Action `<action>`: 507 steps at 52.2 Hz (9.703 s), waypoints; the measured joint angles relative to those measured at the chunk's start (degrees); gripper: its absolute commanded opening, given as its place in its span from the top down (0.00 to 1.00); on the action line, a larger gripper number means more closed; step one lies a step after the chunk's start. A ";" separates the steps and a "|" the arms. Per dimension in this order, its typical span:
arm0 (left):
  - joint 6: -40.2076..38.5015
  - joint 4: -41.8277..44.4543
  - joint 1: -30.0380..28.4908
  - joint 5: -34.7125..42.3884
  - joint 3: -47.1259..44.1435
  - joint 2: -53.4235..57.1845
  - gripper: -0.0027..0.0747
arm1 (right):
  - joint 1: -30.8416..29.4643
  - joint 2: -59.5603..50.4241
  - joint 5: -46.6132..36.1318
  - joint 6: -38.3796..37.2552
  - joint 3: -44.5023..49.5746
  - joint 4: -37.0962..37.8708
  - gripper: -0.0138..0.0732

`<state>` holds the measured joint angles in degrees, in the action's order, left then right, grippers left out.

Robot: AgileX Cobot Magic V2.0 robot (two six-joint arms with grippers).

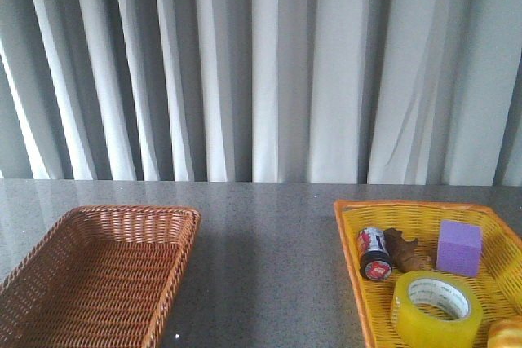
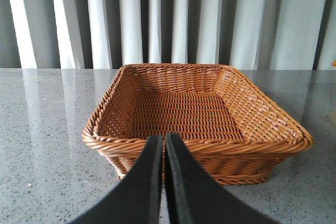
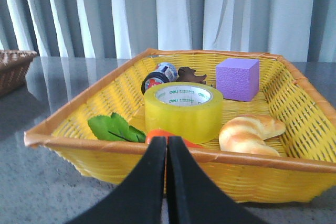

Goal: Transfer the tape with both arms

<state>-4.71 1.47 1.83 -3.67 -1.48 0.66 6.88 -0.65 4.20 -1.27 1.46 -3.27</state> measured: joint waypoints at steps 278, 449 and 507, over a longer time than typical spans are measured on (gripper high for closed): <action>0.00 -0.02 0.00 0.00 0.00 0.00 0.97 | 8.69 79.00 29.31 42.82 -84.62 -33.37 0.85; 38.68 -23.96 19.92 -53.33 126.77 -132.44 0.40 | 8.69 29.18 2.35 44.19 -16.50 -39.22 0.85; 37.20 -27.22 20.03 -48.82 127.06 -136.58 0.98 | 8.69 29.18 2.35 44.19 -16.50 -39.22 0.85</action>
<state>32.49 -25.75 21.86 -52.49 125.57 -135.91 15.57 28.53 6.54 42.92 -15.04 -42.49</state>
